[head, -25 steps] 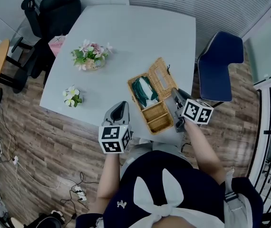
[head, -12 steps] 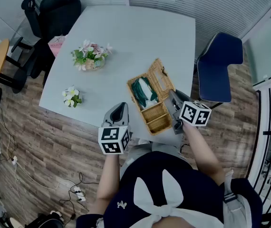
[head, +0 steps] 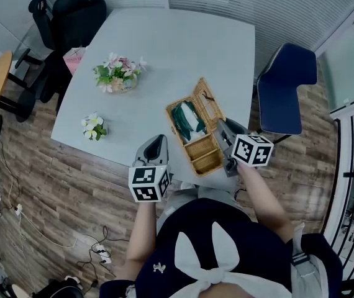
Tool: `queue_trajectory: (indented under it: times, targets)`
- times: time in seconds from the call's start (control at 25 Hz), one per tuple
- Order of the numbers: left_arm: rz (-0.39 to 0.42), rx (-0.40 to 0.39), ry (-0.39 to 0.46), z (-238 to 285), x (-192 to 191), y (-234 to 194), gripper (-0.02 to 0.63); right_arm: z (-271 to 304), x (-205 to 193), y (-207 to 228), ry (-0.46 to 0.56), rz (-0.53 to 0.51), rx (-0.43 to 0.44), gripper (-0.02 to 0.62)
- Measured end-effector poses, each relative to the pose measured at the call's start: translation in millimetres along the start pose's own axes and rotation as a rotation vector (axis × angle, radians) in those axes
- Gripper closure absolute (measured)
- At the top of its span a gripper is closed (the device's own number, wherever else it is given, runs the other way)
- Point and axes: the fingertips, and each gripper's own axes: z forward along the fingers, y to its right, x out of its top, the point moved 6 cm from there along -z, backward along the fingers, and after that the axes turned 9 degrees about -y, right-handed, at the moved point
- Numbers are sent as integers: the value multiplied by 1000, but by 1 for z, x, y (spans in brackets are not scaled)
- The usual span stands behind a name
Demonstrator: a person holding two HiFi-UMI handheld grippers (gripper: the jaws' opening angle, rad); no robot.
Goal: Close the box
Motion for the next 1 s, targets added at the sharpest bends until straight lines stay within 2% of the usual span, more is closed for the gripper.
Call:
queue_trajectory:
  times: [1.0]
  targets:
    - [-4,-4,-2,-2,-4,3,584,6,-8,-24,-32,-129,0,509]
